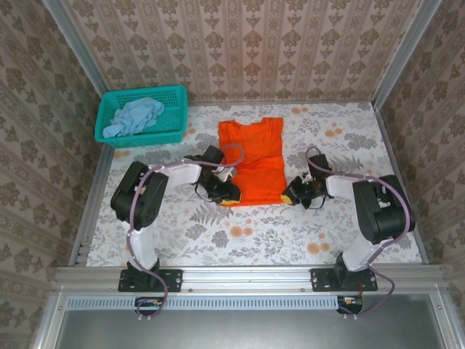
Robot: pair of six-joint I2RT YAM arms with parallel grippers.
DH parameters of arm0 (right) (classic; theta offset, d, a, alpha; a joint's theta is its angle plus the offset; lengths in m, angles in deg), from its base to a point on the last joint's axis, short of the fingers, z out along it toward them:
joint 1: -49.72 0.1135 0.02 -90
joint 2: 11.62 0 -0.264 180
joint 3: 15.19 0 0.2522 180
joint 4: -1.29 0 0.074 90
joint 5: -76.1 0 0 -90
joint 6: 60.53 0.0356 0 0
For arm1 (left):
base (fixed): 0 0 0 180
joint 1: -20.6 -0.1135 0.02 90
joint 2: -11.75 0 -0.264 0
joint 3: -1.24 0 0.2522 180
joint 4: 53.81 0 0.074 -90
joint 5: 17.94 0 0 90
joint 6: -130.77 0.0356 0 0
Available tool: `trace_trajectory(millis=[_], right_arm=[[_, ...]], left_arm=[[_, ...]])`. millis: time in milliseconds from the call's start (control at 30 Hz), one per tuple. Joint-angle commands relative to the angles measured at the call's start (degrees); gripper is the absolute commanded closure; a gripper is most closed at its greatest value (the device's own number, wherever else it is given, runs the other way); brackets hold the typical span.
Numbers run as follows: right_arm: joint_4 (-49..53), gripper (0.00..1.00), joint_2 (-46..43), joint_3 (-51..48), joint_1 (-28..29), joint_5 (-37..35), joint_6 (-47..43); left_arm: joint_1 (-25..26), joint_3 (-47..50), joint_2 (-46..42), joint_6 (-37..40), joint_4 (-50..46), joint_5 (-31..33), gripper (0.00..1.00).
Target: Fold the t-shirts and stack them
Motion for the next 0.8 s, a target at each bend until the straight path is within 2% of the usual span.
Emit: trace_trajectory(millis=[0,200,367,567,767], right_arm=[[9.5,0.91,-2.7,-6.1,0.1,-5.1,-1.3],[13.2,0.86,-12.2,-4.2,1.6,-3.9,0.3],[11.9,0.89,-13.9,2.3,1.7,-7.5,0.7],[12.2,0.94,-0.9,14.1,2.0,-7.6,-2.1],[12.7,0.94,9.1,23.0,2.0,-7.8,-1.7]], left_arm=[[0.5,7.4,-3.1,-0.1,-6.7,4.3,0.65],[-0.3,6.1,-10.7,-2.0,-10.6,4.9,0.57],[-0.7,-2.2,-8.8,-3.4,-9.8,2.7,0.56],[-1.1,-9.5,-0.7,-7.6,-2.1,-1.5,0.57],[-1.7,-14.5,6.1,-9.9,1.3,-0.5,0.57]])
